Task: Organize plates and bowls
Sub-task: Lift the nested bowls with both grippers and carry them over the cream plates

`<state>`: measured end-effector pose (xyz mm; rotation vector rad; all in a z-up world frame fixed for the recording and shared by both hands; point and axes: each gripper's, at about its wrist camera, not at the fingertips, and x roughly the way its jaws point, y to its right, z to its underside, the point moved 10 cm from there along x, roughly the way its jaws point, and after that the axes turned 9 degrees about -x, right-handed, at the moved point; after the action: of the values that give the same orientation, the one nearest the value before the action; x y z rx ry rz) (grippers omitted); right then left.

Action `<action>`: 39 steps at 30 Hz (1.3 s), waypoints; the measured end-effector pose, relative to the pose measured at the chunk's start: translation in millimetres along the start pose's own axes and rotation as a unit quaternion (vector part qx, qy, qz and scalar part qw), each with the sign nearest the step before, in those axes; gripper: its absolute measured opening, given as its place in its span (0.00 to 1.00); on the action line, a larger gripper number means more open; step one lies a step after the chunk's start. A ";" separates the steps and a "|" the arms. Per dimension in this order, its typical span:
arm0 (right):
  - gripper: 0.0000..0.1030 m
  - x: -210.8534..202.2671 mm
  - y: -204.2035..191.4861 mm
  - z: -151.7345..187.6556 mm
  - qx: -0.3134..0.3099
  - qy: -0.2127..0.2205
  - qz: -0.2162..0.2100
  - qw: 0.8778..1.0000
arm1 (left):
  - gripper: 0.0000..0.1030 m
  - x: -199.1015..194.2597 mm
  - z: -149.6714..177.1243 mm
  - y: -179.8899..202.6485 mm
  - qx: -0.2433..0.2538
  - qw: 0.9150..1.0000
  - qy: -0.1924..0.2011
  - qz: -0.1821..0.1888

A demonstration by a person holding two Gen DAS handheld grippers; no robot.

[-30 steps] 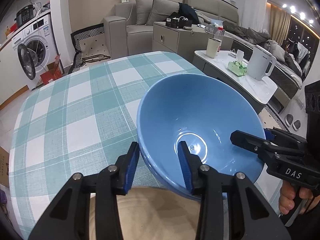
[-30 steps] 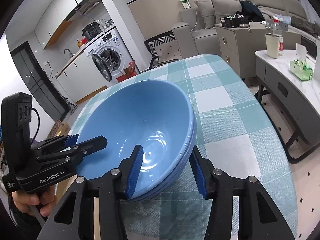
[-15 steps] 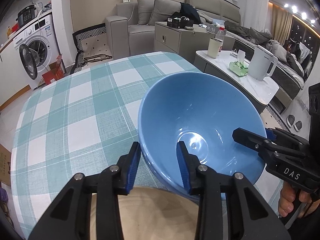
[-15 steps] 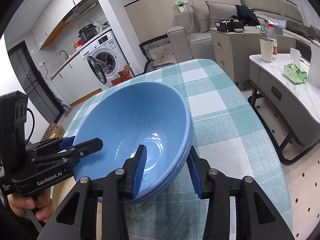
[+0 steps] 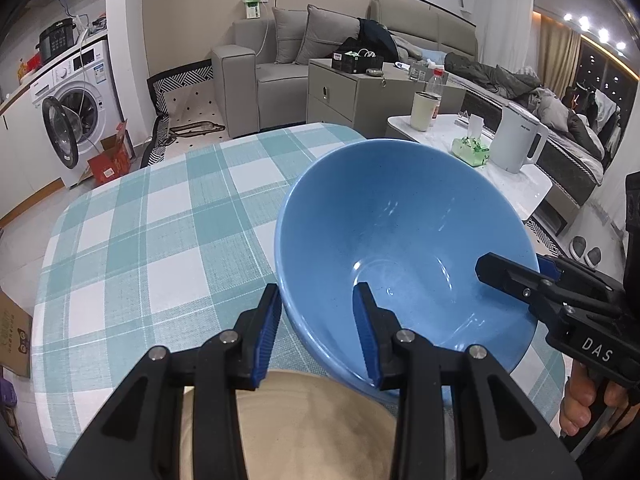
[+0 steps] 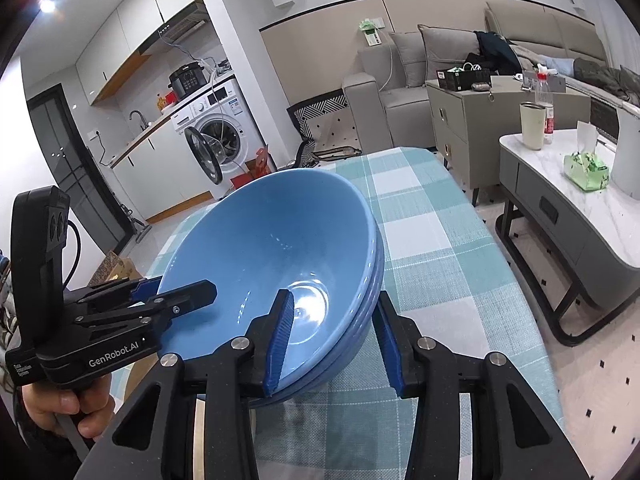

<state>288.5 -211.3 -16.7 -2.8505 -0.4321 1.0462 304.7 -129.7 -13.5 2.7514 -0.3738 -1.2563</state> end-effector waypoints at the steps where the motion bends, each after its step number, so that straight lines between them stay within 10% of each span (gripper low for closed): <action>1: 0.40 -1.5 -1.2 -0.2 0.000 0.001 0.000 1.000 | 0.35 -2.1 -0.5 0.1 0.000 1.000 0.002 0.000; 39: 0.40 -47.9 -132.8 -16.6 -0.080 0.024 -0.047 0.995 | 0.35 -113.5 28.2 -75.9 -0.043 0.997 0.057 -0.042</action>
<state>232.9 -97.4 47.8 -2.9528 -0.6668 0.9651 225.7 -26.5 36.9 2.7760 -0.1920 -1.0994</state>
